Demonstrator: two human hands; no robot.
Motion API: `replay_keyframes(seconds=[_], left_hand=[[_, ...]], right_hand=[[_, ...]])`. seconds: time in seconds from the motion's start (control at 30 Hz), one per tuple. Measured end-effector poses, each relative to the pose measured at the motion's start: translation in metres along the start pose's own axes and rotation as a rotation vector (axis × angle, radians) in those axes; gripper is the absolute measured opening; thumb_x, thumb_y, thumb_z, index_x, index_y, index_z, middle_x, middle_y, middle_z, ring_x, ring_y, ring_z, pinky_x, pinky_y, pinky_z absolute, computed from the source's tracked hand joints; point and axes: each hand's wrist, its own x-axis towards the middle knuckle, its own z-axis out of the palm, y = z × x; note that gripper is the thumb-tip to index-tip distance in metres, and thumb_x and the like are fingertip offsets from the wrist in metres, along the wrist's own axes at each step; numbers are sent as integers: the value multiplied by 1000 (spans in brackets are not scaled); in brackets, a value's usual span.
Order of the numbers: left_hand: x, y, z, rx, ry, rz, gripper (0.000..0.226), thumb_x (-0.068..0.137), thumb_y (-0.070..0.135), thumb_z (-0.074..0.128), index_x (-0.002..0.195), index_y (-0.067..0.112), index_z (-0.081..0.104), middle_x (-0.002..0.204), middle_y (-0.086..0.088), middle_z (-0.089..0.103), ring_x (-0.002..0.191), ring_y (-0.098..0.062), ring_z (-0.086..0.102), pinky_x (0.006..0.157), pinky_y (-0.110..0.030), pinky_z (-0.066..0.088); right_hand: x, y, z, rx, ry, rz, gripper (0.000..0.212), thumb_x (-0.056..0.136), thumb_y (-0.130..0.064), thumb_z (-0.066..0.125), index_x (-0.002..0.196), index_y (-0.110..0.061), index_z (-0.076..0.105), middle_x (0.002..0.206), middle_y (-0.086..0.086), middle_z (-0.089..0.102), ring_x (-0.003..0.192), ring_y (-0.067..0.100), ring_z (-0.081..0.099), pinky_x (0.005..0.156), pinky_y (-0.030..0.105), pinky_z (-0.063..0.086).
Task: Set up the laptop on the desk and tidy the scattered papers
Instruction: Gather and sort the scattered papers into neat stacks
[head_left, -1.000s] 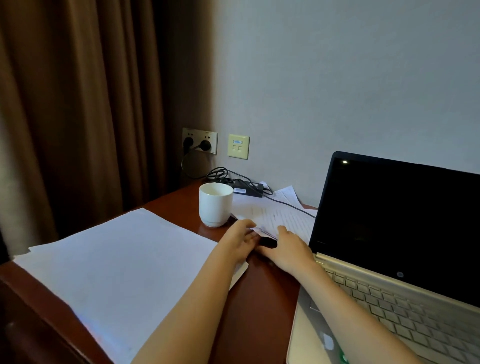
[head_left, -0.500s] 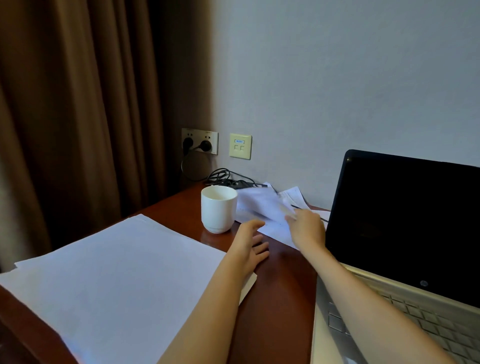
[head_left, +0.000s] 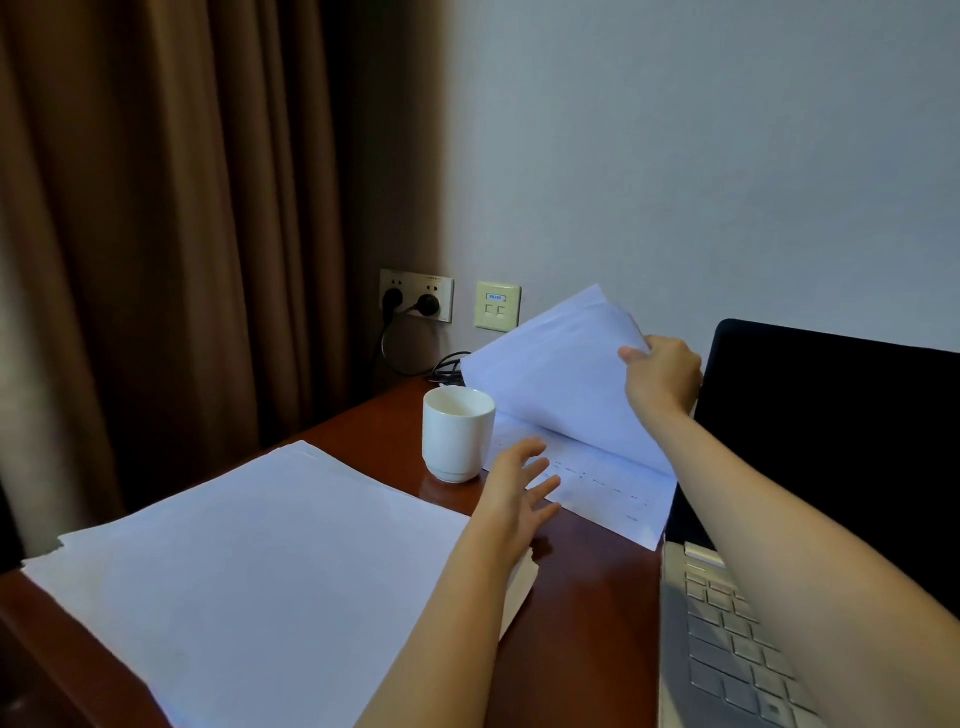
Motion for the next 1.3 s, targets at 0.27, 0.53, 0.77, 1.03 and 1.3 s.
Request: replay_keyframes(seconds=[0.27, 0.53, 0.77, 1.03, 1.3], left_hand=[[-6, 4, 3, -32, -23, 50, 35, 94, 22, 49, 128, 16, 50, 141, -10, 46, 125, -30, 49, 96, -42, 40], [-16, 11, 4, -58, -96, 102, 39, 95, 23, 48, 134, 18, 49, 140, -9, 46, 115, -27, 53, 94, -42, 42], [-26, 16, 1, -143, -49, 113, 36, 97, 29, 45, 132, 22, 49, 136, -9, 50, 109, -28, 56, 89, -40, 43], [-58, 27, -18, -197, -57, 80, 67, 92, 61, 31, 143, 17, 34, 138, -21, 44, 103, -35, 58, 82, -50, 45], [-106, 45, -45, 41, 92, 88, 42, 92, 46, 47, 119, 14, 52, 107, -17, 63, 94, -33, 59, 66, -43, 50]], right_hand=[[4, -13, -15, 54, 90, -61, 46, 94, -18, 52, 53, -16, 30, 73, 13, 49, 71, 28, 45, 63, 30, 33], [5, -42, -44, 151, 146, -235, 26, 95, -22, 52, 105, -2, 64, 105, 21, 66, 101, 39, 57, 80, 37, 43], [-35, -41, -49, -38, 215, -673, 22, 93, -8, 52, 106, -1, 67, 83, 25, 68, 70, 42, 62, 53, 32, 33], [-117, -8, -53, 21, 144, -962, 51, 63, -4, 37, 93, -14, 76, 78, -2, 74, 58, 17, 68, 41, 20, 42], [-177, 27, -66, -59, -254, -1114, 58, 44, 3, 58, 94, -18, 76, 89, -4, 75, 74, 15, 72, 56, 20, 52]])
